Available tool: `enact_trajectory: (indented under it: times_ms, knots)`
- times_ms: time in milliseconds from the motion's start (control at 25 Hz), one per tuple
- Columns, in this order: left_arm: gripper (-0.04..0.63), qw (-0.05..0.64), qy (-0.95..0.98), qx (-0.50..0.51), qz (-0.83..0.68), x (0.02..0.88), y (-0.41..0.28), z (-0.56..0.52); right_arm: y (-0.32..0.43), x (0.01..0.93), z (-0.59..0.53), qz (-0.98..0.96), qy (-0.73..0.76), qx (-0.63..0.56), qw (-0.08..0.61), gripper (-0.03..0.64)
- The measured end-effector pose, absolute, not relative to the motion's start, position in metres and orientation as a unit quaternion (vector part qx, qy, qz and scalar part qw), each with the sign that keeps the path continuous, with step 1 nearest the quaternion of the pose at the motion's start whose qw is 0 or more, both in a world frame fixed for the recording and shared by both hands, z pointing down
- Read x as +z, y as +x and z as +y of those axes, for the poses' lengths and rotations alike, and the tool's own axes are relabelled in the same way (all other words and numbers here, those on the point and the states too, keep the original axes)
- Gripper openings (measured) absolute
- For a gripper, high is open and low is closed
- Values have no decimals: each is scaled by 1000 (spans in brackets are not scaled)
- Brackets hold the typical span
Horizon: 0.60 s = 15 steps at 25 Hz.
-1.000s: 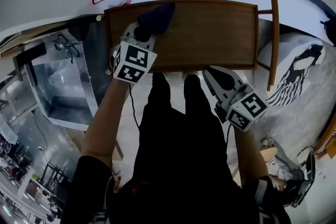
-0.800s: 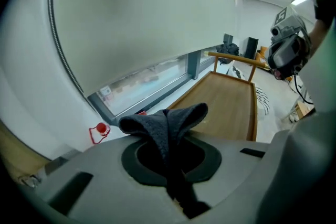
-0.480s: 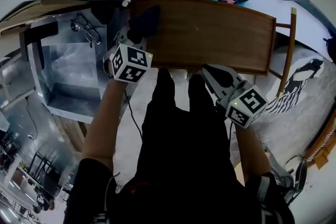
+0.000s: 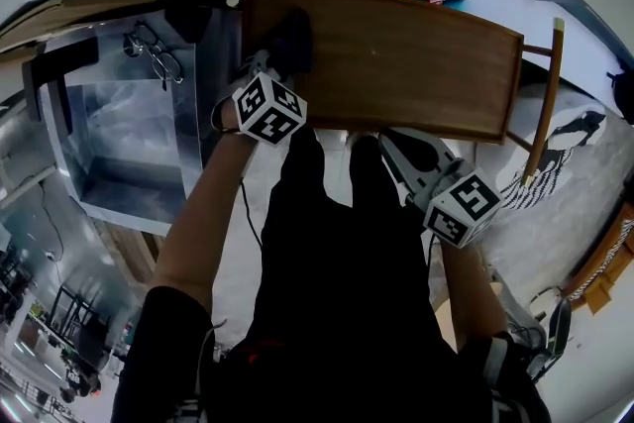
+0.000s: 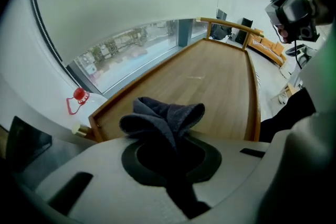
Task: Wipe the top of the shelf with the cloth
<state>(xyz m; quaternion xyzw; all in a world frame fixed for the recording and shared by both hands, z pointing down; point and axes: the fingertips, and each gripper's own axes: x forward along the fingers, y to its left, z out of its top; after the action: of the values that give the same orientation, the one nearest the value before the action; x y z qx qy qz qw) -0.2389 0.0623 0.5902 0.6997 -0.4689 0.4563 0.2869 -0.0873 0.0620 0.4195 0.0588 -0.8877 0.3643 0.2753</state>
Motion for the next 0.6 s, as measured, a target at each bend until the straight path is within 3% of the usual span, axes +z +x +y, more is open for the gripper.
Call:
enact_trajectory:
  times_ms: [600]
  knots:
    - [38,299,716,454,-439,611,-199,39,-44,427,45,-882,96,379,262,6]
